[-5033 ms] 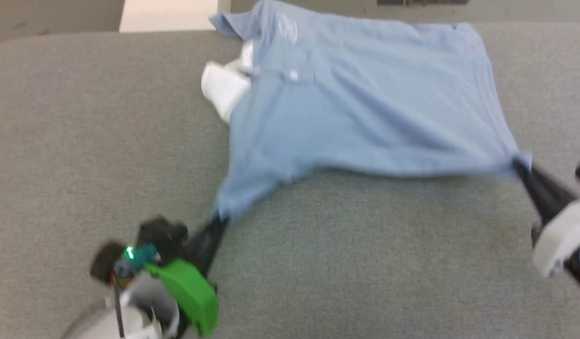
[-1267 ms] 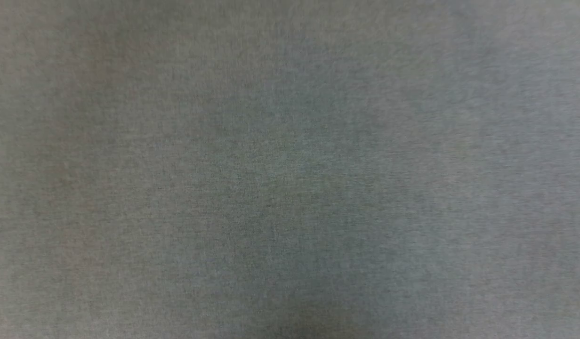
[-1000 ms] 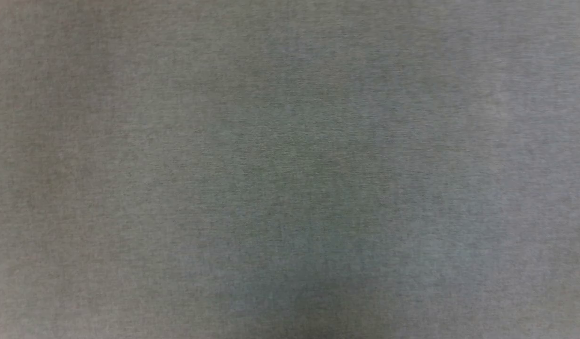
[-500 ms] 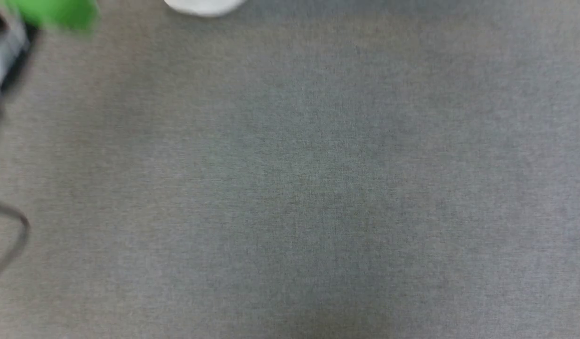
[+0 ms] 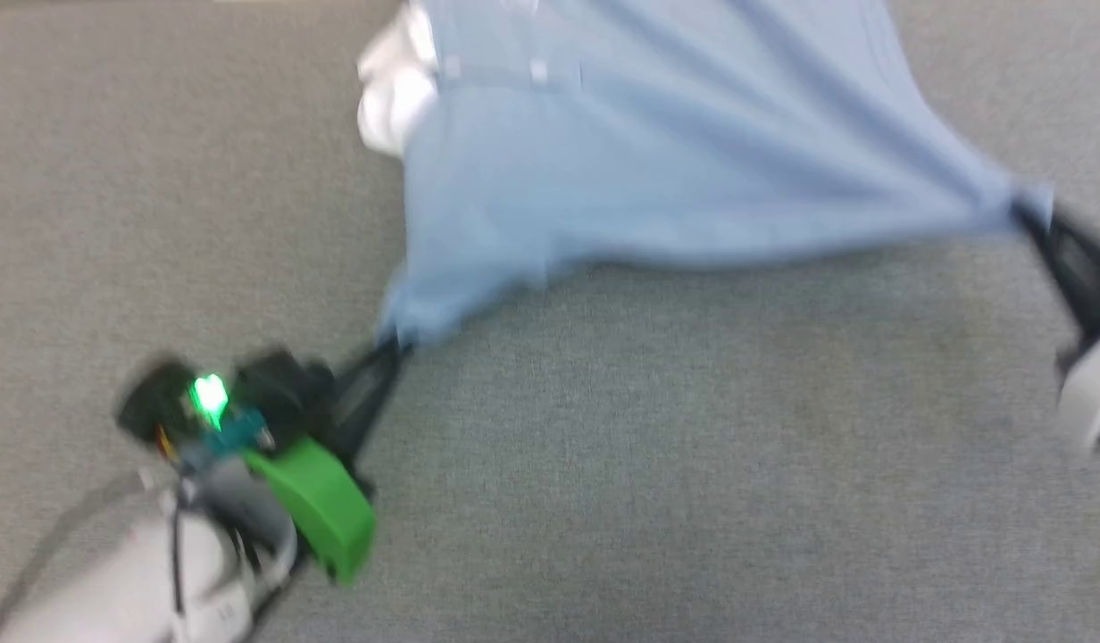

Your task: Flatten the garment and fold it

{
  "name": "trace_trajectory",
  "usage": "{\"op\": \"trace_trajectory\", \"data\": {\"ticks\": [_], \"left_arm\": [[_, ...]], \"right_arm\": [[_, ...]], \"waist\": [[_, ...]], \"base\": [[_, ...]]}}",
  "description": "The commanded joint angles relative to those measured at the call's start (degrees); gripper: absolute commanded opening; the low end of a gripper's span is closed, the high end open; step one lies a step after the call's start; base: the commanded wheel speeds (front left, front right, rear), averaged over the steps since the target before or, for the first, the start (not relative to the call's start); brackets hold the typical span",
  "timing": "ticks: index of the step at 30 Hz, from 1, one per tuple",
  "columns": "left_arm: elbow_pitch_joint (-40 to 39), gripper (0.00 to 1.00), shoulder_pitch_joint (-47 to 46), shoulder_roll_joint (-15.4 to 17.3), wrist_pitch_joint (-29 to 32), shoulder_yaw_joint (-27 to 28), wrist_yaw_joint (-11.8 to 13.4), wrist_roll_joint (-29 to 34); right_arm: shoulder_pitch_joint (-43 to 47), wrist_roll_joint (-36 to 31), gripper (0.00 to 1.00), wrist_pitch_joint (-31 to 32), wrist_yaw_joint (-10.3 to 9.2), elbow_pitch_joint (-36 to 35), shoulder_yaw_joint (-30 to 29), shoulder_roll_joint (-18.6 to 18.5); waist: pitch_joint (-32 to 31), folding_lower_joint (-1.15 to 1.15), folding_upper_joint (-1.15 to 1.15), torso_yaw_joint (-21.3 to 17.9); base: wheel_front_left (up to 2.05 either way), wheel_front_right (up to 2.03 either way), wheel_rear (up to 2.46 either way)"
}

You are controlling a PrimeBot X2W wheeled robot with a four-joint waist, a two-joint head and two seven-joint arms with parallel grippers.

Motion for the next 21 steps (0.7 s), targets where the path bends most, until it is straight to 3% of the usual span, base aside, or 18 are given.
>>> {"op": "trace_trajectory", "data": {"ticks": [1, 11, 21], "left_arm": [[-0.20, 0.00, 1.95, -0.36, 0.38, -0.42, 1.26, -1.17], [0.88, 0.00, 15.67, -1.86, 8.37, -5.35, 5.90, -12.23], [1.63, 0.00, 23.89, -1.01, 12.49, -7.53, 7.32, -19.85]], "right_arm": [[3.37, -0.95, 0.00, 0.67, -0.11, -1.03, -1.62, 1.20], [26.40, -1.56, 0.00, 9.62, -0.11, -5.77, -8.29, 9.26], [41.11, 2.16, 0.00, 20.79, -0.11, -6.02, -8.92, 11.58]], "waist": [[-3.24, 0.01, 0.00, 0.02], [-9.15, 0.01, 0.00, -0.32], [-12.96, 0.01, 0.00, -0.18]], "base": [[0.00, 0.00, 0.00], [0.00, 0.00, 0.00], [0.00, 0.00, 0.00]]}}
